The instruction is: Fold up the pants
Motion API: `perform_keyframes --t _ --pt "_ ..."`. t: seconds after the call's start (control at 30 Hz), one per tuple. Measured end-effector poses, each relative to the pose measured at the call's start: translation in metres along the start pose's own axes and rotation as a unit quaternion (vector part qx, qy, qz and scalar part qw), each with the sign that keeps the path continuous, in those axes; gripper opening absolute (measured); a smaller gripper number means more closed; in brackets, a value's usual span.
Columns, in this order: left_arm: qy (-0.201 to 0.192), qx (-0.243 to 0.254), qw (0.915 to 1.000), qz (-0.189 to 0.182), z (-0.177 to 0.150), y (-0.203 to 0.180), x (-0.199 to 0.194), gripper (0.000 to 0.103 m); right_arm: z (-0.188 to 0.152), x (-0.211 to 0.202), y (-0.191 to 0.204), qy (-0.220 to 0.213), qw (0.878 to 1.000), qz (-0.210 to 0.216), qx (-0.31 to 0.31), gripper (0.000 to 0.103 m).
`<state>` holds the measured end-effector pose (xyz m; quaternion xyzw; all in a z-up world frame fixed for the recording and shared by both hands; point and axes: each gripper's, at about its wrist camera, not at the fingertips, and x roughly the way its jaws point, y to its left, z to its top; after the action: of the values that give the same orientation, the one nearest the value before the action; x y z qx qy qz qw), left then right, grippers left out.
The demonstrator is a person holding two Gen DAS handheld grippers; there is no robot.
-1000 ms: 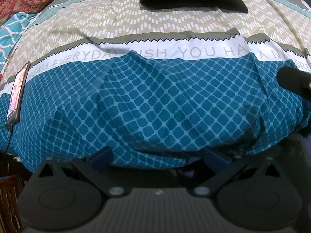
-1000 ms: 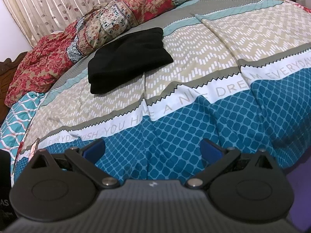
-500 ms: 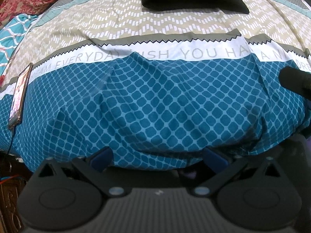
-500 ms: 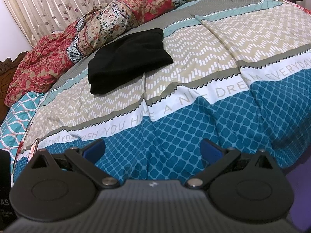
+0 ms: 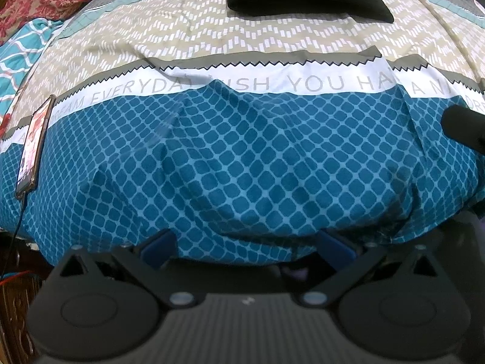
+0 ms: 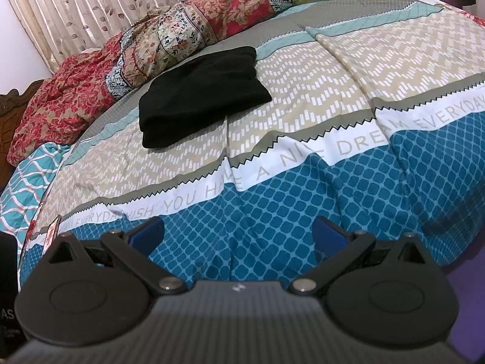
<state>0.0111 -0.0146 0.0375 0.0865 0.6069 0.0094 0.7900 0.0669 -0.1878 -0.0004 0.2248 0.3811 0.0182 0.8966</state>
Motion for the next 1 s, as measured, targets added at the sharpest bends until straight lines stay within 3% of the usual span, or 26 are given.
perform_keyframes --t 1.0 --pt "0.018 0.006 0.9998 0.011 0.001 0.004 0.011 0.103 -0.001 0.004 -0.003 0.008 1.000 -0.002 0.005 0.103"
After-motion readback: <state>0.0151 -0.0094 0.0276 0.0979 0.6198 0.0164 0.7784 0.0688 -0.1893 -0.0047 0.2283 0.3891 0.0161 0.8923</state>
